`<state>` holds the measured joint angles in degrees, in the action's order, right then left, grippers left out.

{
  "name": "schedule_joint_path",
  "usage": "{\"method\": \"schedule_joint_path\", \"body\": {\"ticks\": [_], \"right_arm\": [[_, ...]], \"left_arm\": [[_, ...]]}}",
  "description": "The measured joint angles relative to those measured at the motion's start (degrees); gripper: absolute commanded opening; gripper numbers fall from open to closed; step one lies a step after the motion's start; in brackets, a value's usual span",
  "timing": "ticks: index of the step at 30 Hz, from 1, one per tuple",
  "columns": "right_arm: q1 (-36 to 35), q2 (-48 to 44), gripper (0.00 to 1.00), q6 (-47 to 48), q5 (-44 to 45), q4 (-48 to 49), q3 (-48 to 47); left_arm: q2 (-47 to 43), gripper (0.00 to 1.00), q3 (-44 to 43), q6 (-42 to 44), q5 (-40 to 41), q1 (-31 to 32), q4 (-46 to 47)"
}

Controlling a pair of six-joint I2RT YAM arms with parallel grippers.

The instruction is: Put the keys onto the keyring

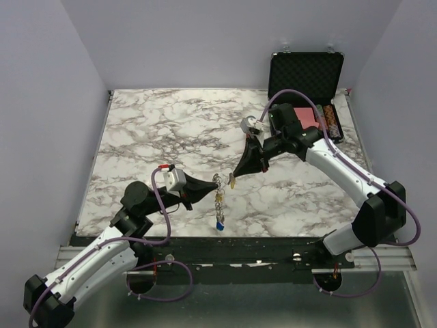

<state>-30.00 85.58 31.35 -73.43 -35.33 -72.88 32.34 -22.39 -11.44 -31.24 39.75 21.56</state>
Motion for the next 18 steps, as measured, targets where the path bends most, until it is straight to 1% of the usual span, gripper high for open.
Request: {"method": "schedule_joint_path", "body": {"ticks": [9,13,18], "right_arm": [[-0.4,0.0,0.00,2.7,-4.1,-3.0,-6.9],[-1.4,0.7,0.00,4.3,-4.2,-6.0,-9.5],[-4.9,2.4,0.00,5.7,-2.6,-8.3,-12.7]], "left_arm": [[-1.2,0.00,1.1,-1.2,2.6,0.0,2.1],[-2.2,0.00,2.4,-3.1,4.2,0.0,5.0],[-1.6,0.00,2.5,-4.8,5.4,0.0,8.7]]}}
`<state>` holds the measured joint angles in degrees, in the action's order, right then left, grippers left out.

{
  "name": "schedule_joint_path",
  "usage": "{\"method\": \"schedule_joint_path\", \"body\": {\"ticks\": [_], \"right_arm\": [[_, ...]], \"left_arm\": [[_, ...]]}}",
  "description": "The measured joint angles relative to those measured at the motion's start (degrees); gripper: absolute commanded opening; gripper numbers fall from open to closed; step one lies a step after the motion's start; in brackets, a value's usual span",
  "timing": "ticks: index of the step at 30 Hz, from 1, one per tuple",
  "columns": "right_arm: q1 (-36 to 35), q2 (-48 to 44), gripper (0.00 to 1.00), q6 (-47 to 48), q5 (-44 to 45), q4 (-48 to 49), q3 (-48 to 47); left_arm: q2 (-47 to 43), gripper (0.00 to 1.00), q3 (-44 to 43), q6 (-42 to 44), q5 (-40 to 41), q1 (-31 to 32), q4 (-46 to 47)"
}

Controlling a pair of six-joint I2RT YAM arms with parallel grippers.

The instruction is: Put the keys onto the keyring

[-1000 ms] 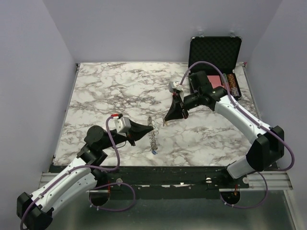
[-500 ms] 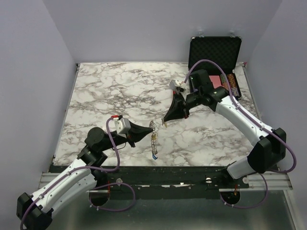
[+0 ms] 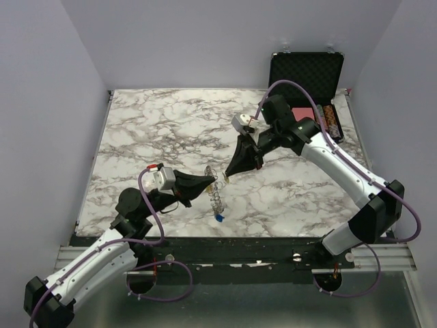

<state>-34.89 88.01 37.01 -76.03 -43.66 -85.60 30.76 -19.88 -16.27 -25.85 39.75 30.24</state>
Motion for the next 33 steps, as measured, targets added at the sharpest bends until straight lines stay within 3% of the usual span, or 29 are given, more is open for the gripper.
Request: {"method": "schedule_joint_path", "body": {"ticks": [18,33], "right_arm": [[-3.1,0.4,0.00,-1.1,5.1,-1.4,-3.2],[-5.7,0.5,0.00,-1.5,9.2,-1.4,-3.4]], "left_arm": [[1.7,0.00,3.7,-5.0,0.9,0.1,7.8],[1.4,0.00,3.9,-8.0,1.9,0.1,9.0]]}}
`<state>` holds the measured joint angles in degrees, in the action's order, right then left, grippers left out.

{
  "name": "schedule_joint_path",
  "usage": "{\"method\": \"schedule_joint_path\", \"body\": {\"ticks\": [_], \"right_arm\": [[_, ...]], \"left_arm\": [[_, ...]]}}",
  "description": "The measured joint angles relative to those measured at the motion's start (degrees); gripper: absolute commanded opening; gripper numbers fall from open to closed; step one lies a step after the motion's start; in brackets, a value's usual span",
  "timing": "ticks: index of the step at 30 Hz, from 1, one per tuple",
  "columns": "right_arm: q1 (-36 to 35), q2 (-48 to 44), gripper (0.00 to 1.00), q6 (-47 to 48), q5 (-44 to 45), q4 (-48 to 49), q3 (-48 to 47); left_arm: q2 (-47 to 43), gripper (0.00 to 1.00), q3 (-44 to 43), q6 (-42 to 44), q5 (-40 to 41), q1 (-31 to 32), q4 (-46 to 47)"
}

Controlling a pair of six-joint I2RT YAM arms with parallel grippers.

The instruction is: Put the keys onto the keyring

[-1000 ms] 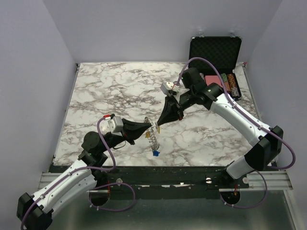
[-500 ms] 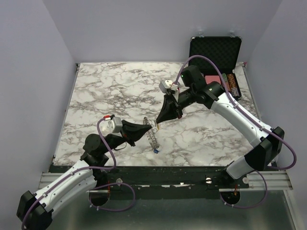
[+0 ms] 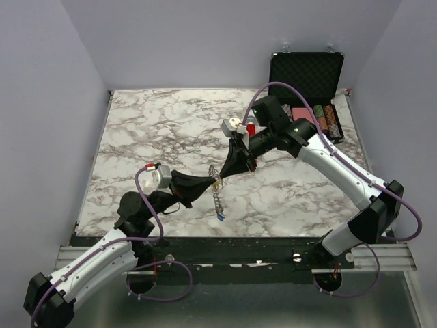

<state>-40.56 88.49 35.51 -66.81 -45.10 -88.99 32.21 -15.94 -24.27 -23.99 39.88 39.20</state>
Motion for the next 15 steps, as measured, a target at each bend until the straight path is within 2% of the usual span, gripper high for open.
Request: {"method": "schedule_joint_path", "body": {"ticks": [15], "right_arm": [[-0.7,0.5,0.00,-1.4,0.6,0.2,-1.2]], "left_arm": [[0.0,0.00,0.0,-0.5,0.9,0.0,0.0]]}}
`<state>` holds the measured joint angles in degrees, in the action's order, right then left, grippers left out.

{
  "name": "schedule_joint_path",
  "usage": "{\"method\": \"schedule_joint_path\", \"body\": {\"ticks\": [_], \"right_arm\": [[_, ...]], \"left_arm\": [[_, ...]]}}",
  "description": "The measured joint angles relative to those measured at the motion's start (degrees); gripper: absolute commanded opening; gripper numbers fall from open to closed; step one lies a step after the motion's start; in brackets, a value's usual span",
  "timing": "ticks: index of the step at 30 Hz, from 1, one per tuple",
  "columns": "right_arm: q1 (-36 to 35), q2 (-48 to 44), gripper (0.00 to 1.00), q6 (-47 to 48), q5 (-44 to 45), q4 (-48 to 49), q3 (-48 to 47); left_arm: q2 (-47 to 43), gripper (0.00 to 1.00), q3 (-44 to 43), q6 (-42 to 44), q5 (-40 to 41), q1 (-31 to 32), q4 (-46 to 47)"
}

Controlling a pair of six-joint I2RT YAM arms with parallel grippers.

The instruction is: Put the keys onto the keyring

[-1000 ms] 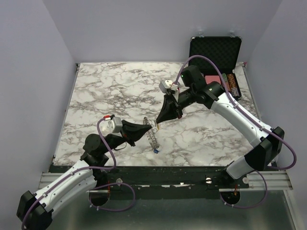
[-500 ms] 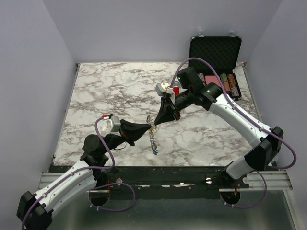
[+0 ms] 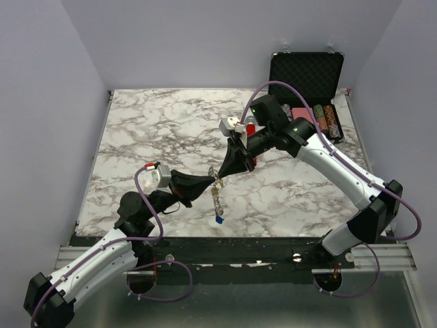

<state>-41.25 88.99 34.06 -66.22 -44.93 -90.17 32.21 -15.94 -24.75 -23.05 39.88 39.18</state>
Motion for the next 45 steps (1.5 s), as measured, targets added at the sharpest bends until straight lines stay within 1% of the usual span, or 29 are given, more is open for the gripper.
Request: {"method": "schedule_joint_path", "body": {"ticks": [17,45], "right_arm": [[0.0,0.2,0.00,-1.0,1.5,0.2,-0.4],[-0.8,1.1,0.00,-1.8,1.5,0.4,-0.4]], "left_arm": [[-2.5,0.00,0.5,0.8,0.3,0.0,-2.6],[-1.8,0.00,0.8,0.8,0.6,0.0,-2.5]]}}
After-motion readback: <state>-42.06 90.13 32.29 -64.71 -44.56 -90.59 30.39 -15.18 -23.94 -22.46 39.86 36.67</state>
